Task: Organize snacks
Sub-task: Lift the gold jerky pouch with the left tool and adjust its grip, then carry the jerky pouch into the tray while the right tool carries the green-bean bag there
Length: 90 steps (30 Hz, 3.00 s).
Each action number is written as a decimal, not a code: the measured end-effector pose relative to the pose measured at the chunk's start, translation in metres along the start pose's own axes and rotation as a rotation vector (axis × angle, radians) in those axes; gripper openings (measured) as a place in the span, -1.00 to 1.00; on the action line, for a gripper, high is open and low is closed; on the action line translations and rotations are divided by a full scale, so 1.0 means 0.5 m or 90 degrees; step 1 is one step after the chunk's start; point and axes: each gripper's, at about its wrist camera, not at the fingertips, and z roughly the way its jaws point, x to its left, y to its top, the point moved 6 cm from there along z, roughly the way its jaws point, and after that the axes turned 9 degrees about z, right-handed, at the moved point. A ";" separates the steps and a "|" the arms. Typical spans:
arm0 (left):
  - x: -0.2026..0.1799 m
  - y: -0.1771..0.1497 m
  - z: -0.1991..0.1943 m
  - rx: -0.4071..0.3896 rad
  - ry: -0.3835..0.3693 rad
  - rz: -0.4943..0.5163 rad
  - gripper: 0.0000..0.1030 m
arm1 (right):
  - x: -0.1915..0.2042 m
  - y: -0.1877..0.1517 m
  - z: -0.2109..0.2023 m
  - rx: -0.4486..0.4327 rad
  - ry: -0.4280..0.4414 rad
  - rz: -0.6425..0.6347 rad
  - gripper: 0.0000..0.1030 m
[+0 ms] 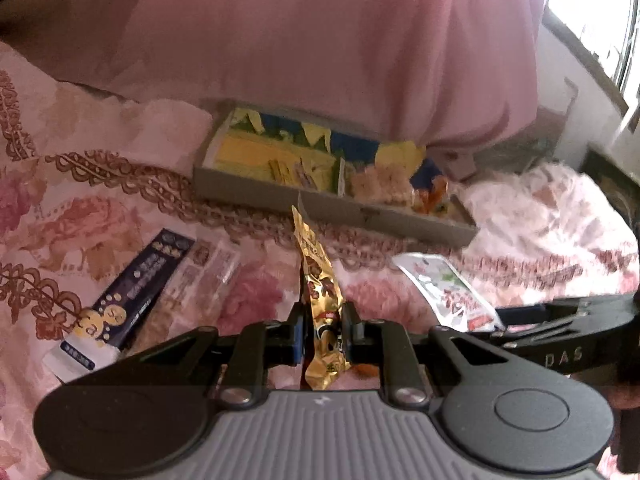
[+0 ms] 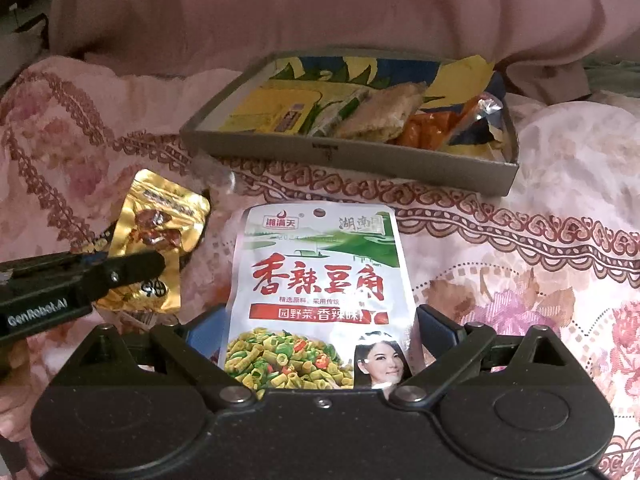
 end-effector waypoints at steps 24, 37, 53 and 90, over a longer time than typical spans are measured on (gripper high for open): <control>-0.118 -0.066 0.030 -0.022 0.179 0.430 -0.22 | -0.009 0.001 0.009 0.006 -0.005 0.017 0.89; -0.141 -0.081 0.040 -0.020 0.176 0.484 -0.11 | -0.020 0.006 0.007 0.003 -0.008 0.032 0.89; -0.085 -0.073 0.052 0.071 0.127 0.321 0.14 | -0.018 0.006 0.010 0.003 -0.004 0.032 0.89; -0.091 -0.038 0.009 0.027 -0.010 0.163 -0.09 | -0.023 0.027 -0.010 -0.024 0.029 0.075 0.89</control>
